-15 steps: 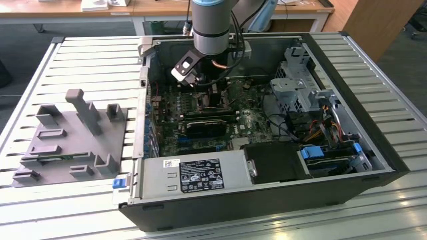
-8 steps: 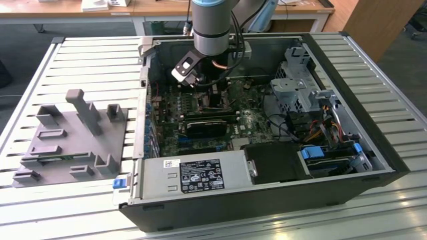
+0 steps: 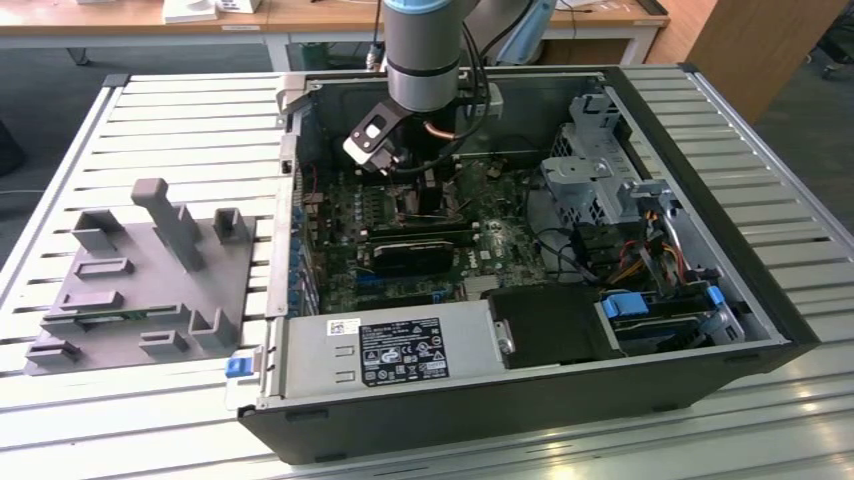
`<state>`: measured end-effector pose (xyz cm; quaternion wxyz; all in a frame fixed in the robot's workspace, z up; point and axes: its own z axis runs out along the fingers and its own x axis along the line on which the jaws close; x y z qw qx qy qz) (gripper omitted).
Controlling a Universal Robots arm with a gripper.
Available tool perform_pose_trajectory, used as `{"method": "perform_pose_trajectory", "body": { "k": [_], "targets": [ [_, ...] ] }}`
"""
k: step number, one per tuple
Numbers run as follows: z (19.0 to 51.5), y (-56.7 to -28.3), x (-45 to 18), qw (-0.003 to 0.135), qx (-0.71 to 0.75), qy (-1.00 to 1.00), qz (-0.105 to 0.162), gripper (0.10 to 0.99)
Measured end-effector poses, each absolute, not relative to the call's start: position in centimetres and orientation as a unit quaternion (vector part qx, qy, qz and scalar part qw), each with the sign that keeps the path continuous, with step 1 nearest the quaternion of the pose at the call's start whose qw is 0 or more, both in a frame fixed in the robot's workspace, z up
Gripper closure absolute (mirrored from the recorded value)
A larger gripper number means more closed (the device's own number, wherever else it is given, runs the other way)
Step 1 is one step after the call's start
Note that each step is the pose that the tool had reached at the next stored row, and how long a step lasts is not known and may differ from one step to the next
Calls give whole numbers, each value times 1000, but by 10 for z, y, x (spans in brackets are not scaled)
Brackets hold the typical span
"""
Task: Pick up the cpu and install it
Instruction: 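Place the cpu into insertion slot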
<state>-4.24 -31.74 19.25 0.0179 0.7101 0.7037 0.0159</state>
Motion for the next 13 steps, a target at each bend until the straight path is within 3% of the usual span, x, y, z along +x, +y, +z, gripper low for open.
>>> {"method": "perform_pose_trajectory", "body": {
  "k": [10,12,13],
  "targets": [
    [200,-317,-42,18,710,704,16,475],
    [202,-317,-42,18,710,704,16,490],
    [203,-317,-42,18,710,704,16,553]
  ]
}}
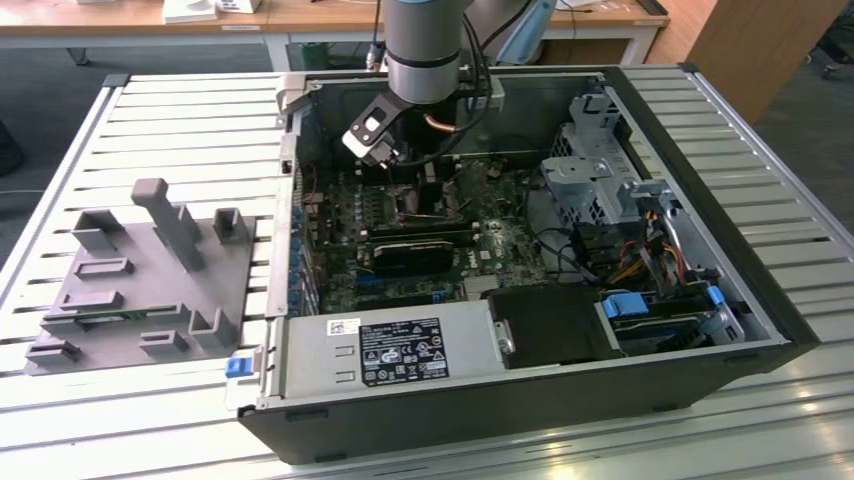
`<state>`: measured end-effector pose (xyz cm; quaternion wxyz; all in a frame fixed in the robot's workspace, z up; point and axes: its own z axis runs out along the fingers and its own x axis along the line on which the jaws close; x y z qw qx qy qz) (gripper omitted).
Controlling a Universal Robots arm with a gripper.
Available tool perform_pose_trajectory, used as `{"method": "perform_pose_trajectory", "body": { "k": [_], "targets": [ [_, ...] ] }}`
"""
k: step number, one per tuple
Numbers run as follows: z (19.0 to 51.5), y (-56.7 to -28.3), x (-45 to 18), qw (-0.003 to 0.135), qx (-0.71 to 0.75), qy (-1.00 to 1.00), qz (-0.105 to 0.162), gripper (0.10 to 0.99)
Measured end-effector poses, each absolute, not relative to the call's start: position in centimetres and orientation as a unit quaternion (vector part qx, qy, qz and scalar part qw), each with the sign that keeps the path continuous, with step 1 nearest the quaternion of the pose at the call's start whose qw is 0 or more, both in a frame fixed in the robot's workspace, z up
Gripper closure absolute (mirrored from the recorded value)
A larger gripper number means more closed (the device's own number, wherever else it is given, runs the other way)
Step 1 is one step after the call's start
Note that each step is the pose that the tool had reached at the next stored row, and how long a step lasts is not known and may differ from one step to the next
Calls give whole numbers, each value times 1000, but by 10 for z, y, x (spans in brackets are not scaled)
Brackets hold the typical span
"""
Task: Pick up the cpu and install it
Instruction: 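Place the cpu into insertion slot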
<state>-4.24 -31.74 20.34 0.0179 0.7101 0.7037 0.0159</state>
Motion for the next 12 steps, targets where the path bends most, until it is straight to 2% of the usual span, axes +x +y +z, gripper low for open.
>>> {"method": "perform_pose_trajectory", "body": {
  "k": [2,3,4,5,7,8,10,12],
  "targets": [
    [205,-317,-42,18,710,704,16,671],
    [205,-317,-42,18,710,704,16,671],
    [206,-317,-42,18,710,704,16,729],
    [206,-317,-42,18,710,703,16,729],
    [207,-317,-42,18,711,703,16,847],
    [207,-317,-42,18,711,703,16,847],
    [207,-317,-42,18,711,703,16,965],
    [208,-317,-42,18,711,703,15,980]
  ]
}}
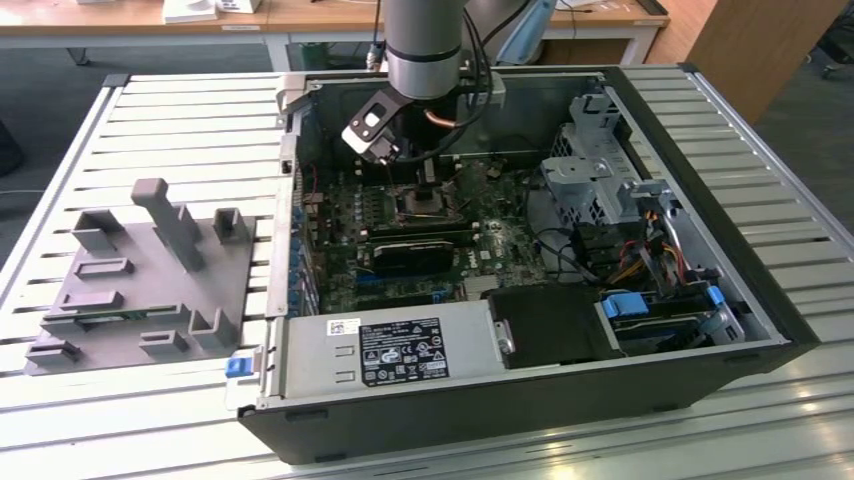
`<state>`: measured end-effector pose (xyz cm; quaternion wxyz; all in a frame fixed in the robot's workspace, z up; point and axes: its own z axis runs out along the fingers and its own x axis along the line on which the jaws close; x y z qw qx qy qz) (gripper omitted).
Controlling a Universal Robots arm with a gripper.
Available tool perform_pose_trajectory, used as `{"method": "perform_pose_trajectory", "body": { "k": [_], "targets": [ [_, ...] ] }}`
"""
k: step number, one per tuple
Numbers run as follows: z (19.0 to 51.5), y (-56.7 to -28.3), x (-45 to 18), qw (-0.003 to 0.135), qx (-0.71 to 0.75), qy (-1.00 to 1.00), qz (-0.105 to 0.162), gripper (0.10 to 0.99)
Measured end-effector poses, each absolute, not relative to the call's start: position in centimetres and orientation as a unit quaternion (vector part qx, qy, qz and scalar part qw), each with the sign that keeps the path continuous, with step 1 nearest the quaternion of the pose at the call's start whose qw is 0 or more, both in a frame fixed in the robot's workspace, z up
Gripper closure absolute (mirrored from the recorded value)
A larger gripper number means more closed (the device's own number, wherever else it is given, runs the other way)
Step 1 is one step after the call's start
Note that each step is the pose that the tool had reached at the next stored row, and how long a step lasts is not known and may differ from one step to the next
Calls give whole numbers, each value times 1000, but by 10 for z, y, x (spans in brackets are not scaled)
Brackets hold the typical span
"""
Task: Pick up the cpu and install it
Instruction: 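Place the cpu into insertion slot, then close the cpu cover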
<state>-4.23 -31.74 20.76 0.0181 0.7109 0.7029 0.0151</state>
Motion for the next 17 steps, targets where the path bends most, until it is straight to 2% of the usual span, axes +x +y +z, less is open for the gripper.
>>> {"method": "perform_pose_trajectory", "body": {
  "k": [17],
  "targets": [
    [212,-317,-43,20,711,703,14,980]
  ]
}}
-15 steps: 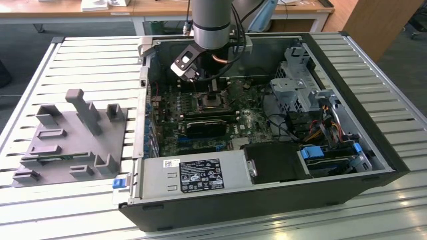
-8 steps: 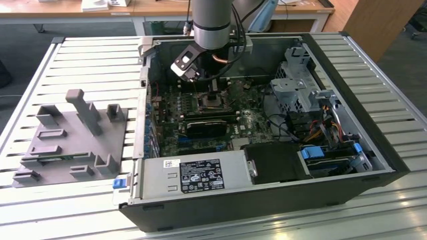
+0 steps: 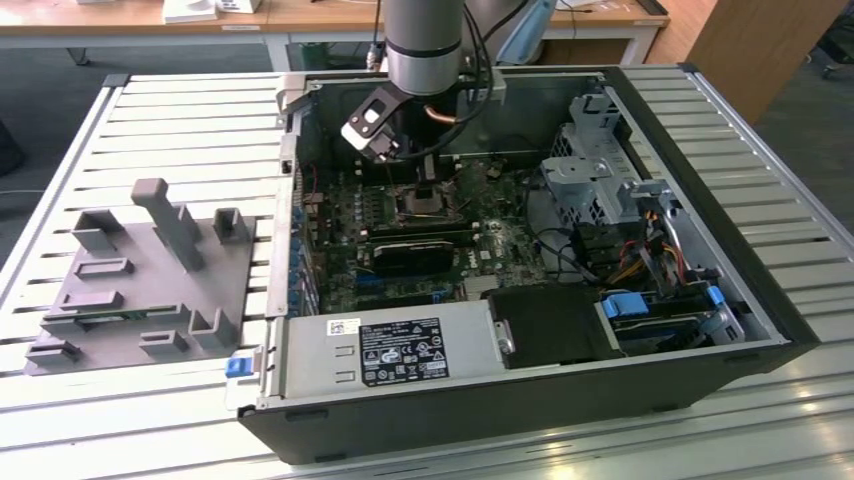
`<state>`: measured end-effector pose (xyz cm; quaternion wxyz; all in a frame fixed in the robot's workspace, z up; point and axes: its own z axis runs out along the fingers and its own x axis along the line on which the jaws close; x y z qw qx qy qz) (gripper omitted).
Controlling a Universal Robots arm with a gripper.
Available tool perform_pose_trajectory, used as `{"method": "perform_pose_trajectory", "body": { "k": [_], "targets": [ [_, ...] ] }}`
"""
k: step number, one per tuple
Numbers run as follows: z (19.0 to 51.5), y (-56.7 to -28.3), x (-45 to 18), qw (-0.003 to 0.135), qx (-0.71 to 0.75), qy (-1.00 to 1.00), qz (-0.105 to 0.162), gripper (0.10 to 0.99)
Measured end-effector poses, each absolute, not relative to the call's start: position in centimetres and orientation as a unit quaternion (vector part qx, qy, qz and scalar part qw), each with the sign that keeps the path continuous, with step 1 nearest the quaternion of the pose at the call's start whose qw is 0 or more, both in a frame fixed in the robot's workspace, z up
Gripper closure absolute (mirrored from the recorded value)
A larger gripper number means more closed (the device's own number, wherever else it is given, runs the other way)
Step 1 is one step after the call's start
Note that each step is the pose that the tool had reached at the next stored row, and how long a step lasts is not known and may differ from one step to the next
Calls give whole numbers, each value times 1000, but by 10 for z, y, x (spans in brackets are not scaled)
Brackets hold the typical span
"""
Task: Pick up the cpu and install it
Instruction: 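Close the cpu cover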
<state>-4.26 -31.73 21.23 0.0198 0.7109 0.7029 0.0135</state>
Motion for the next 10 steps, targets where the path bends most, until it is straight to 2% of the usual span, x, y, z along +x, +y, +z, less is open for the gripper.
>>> {"method": "perform_pose_trajectory", "body": {
  "k": [10],
  "targets": [
    [225,-317,-43,20,711,703,13,980]
  ]
}}
